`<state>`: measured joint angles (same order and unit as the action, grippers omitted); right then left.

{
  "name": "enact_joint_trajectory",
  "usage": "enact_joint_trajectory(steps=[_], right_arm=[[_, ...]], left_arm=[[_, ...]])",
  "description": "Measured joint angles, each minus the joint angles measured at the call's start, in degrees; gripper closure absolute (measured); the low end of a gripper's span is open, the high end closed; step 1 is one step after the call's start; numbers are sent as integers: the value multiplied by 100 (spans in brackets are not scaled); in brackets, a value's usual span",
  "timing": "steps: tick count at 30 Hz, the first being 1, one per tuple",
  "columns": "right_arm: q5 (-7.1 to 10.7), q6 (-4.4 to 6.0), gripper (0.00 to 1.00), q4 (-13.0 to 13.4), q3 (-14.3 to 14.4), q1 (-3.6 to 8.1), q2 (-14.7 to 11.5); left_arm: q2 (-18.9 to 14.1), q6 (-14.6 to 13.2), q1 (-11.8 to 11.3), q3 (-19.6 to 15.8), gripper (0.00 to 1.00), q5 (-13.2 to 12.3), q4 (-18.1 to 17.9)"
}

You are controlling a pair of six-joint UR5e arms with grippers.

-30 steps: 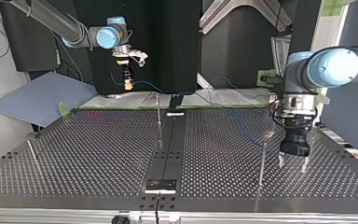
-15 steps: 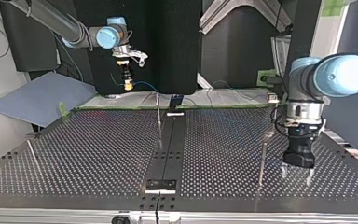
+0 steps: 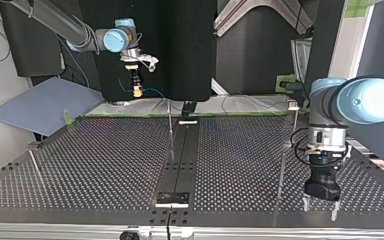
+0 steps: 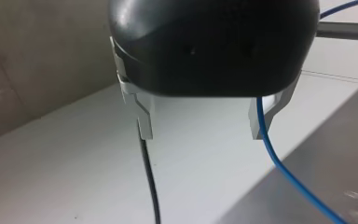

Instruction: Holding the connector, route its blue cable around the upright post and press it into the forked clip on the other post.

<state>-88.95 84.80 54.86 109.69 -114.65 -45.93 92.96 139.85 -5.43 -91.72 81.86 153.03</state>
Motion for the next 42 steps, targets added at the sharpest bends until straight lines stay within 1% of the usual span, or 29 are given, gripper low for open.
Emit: enact_joint_trajectory(steps=[2,5,10,16,18,21,28,37,42], right_arm=[[1,-2,100,-6,0,0,0],[2,-9,100,-23,-1,0,0],[1,-23,100,-41,0,0,0],[5,-31,100,-49,-1,-2,0],[4,-31,100,-50,-1,-4,0],[3,-27,100,-42,-1,-6,0],[3,-16,100,-20,-1,-6,0],[6,-7,100,-10,0,-4,0],[3,-5,100,-10,-1,-7,0]], left_arm=[[6,-8,5,61,0,24,27],[10,-69,3,106,0,124,114],[53,-296,-10,119,0,375,353],[320,-606,54,120,0,688,656],[429,-719,79,120,0,789,713],[537,-879,98,121,0,871,727],[584,-1210,67,128,0,886,722],[594,-1266,61,130,0,827,700],[691,-1268,73,130,0,883,672]])
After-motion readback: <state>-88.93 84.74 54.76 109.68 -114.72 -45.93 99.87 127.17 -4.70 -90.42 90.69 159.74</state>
